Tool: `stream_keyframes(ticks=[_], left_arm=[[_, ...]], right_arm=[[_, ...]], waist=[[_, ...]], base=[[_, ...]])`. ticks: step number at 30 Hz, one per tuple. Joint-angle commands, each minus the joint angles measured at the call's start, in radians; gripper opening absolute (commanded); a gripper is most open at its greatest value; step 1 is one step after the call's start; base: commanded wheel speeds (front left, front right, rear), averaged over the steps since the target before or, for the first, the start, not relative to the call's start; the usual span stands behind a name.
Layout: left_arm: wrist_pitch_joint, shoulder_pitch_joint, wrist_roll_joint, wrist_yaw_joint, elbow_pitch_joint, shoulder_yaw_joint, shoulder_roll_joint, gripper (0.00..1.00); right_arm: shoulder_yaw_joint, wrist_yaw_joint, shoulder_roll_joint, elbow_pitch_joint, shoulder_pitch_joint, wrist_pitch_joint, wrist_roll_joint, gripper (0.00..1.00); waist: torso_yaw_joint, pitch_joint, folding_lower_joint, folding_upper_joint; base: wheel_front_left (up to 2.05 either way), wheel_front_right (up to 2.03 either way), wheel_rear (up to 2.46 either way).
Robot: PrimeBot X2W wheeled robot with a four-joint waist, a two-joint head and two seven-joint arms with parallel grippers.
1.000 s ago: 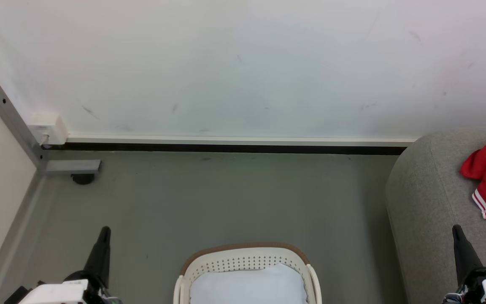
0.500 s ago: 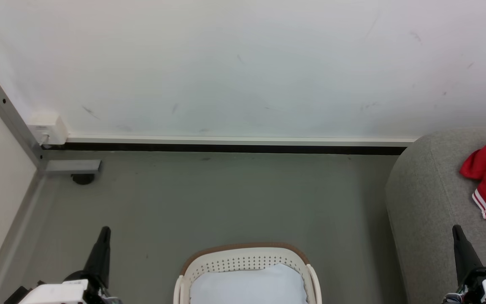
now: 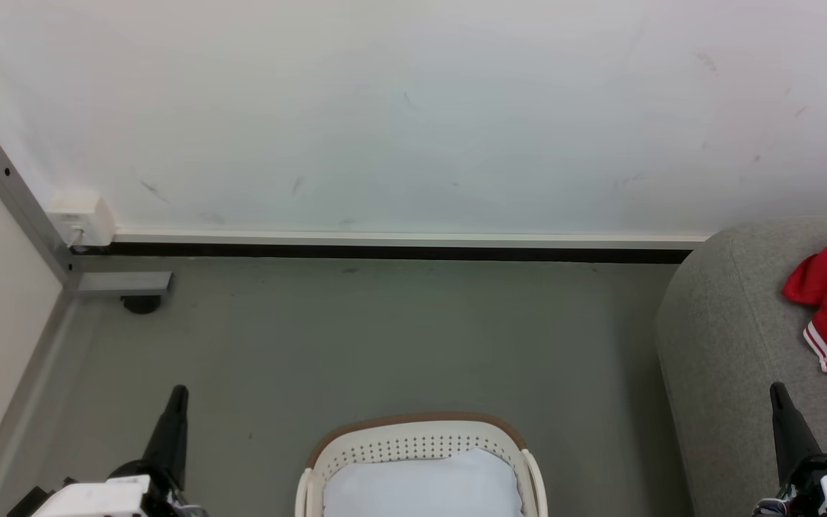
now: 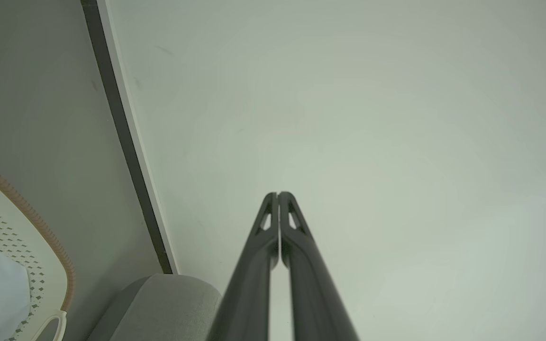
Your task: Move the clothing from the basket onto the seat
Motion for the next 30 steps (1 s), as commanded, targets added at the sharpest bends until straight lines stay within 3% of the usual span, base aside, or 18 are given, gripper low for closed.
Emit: stream_keyframes(ticks=[1,30], left_arm=[[0.004,-0.009,-0.013,-0.004,-0.003,0.003,0.002,0.00],[0.004,-0.009,-0.013,-0.004,-0.003,0.003,0.002,0.00]], right_arm=[[-0.004,-0.002,0.000,-0.004,-0.014,0.002,-0.006,0.00],[-0.005,-0.002,0.001,-0.004,-0.014,0.003,-0.007,0.00]], waist=[[0.000,0.000,0.0000,0.0000],[0.000,0.000,0.0000,0.0000]], base=[[0.00,0.00,0.00],[0.00,0.00,0.00]])
